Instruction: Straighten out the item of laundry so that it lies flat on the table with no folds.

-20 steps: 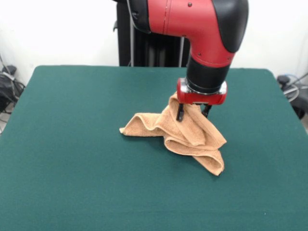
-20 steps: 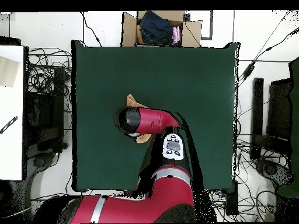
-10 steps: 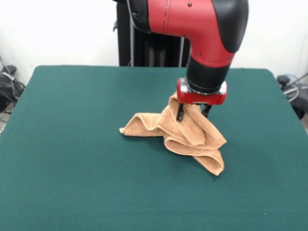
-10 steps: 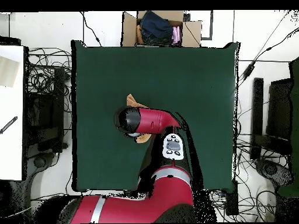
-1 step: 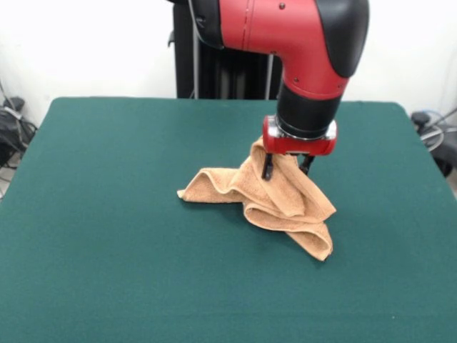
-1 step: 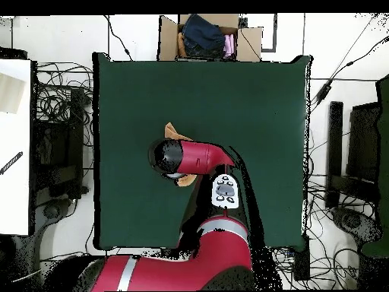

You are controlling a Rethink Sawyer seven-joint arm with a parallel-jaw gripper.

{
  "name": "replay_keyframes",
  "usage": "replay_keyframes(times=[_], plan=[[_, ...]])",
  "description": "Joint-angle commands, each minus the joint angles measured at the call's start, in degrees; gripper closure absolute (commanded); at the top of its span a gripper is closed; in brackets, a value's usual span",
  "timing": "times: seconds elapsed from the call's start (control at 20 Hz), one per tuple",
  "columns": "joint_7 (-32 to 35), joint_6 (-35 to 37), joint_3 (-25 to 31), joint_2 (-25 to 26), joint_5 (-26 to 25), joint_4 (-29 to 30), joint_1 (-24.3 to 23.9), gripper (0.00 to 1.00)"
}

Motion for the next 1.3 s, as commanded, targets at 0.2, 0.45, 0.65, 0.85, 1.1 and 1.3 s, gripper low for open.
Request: replay_keyframes(times=[0.2, 0.45, 0.65, 0.85, 1.1, 1.3], plan=[[8.9, 2.2, 0.9, 0.2, 0.2, -0.9, 0.6, 0.0], [9.1, 3.4, 1.0, 0.2, 0.8, -1.4, 0.5, 1.0], [9.2, 6.1, 0.1, 0.3, 0.6, -3.4, 1.5, 1.0], [8.8, 7.0, -0.4, 0.3, 0.1, -4.6, 2.2, 1.0], [8.3, 6.7, -0.2, 0.9, -0.2, -4.9, 1.8, 1.0], [8.7, 5.1, -0.3, 1.0, -0.5, -4.4, 2.0, 1.0]])
